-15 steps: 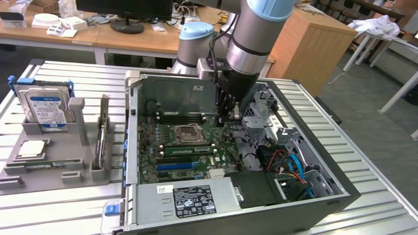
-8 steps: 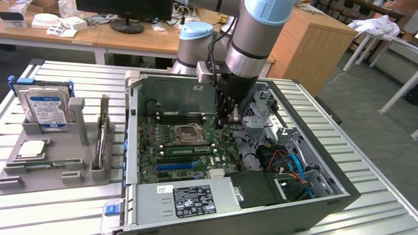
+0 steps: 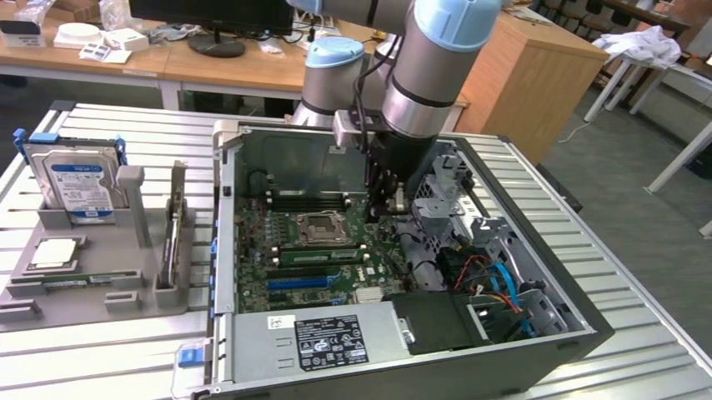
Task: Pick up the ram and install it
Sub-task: 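Press down the ram until it locks into place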
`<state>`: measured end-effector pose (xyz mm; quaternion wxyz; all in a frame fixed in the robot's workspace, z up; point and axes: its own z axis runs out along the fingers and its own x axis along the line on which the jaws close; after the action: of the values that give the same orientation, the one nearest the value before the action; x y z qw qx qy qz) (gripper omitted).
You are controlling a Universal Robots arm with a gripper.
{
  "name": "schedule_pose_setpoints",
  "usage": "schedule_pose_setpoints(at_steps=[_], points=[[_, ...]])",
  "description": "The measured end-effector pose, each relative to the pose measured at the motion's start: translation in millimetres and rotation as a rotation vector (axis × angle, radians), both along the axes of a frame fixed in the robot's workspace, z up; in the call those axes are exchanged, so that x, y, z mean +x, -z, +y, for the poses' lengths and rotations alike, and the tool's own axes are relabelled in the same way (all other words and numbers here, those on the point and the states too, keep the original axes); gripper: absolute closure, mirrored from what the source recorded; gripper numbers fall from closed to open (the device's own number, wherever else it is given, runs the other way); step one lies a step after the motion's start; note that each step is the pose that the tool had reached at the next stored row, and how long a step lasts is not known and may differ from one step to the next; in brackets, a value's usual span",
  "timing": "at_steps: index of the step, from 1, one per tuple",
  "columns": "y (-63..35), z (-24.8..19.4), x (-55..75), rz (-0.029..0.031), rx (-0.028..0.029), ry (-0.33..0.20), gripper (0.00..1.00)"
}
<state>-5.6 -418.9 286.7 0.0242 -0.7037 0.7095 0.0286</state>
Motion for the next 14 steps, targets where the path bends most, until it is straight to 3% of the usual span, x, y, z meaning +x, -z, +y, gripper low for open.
schedule_pose_setpoints(at_steps=[14], points=[[11.9,0.0,0.0,-0.0009,0.0000,0.000,0.89]])
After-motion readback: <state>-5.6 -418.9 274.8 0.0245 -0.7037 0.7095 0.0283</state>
